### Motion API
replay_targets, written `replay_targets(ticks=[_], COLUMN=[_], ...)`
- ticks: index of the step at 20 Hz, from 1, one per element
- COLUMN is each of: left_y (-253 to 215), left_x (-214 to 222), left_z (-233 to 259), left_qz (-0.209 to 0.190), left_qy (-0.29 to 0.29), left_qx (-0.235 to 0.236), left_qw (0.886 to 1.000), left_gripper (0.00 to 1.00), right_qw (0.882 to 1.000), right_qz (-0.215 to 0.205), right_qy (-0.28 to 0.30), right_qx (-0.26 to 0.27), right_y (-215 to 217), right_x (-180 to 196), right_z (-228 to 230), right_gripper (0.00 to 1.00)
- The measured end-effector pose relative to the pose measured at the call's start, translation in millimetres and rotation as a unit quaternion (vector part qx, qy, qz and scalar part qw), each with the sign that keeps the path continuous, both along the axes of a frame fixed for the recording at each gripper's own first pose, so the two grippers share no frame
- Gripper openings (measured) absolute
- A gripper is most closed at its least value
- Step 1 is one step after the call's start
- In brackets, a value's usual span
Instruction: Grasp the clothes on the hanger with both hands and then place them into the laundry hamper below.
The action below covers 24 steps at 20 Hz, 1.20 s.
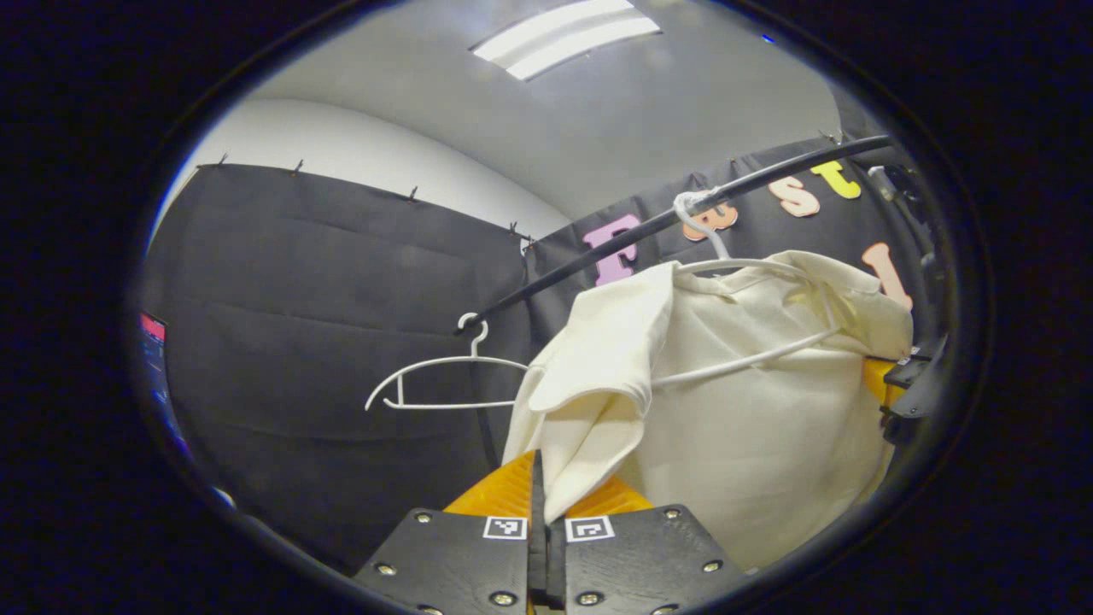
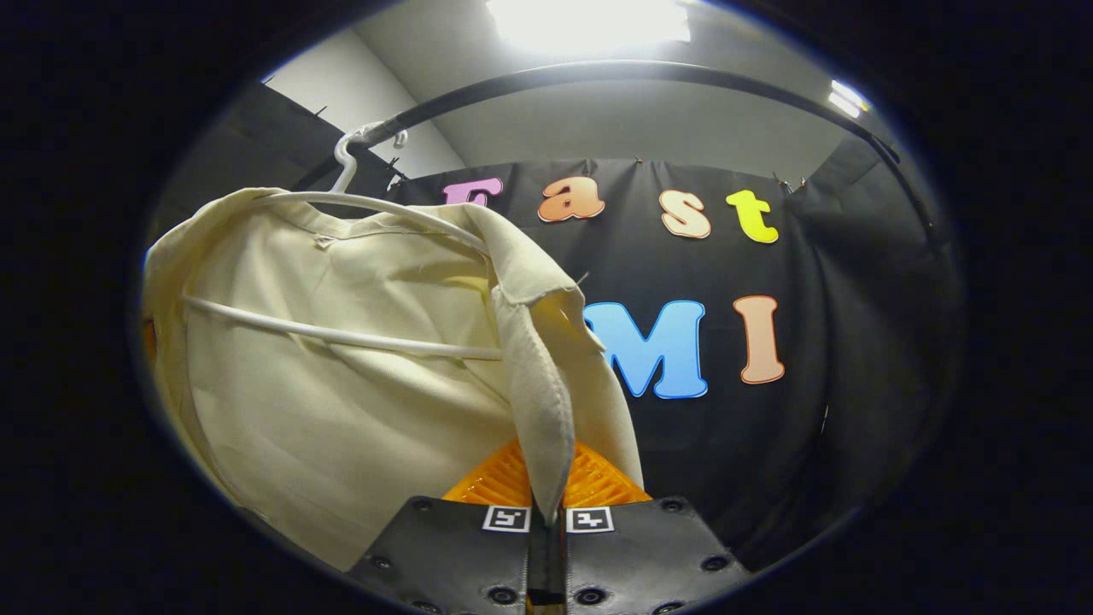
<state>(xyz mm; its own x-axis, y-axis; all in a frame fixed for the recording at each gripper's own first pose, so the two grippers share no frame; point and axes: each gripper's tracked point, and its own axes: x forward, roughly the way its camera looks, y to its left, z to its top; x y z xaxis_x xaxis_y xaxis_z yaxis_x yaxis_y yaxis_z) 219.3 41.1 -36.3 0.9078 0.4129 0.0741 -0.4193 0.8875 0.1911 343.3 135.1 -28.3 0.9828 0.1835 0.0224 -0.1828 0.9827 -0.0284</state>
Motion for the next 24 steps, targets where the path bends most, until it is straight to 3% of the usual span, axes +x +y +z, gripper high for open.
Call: replay_targets(ticks=[12,17,24], left_y=[35.1,43.0,44.4], left_x=[-5.4,-3.7,-5.9], left_z=[43.2,48.4,49.4], left_qz=[0.017,0.022,0.020], left_qy=[-0.040,-0.044,-0.041], left_qx=[0.000,-0.008,0.001], left_qw=[0.999,0.999,0.999], left_gripper=[0.02,0.01,0.02], right_qw=[0.998,0.993,0.989], right_qz=[0.027,0.085,0.122], right_qy=[0.020,0.055,0.082], right_qx=[0.045,0.056,0.029], right_y=[-17.9,-8.6,-2.6], right_x=[-8.8,-14.2,-28.7], right_z=[26.2,13.9,-11.5], right_gripper=[0.01,0.01,0.01])
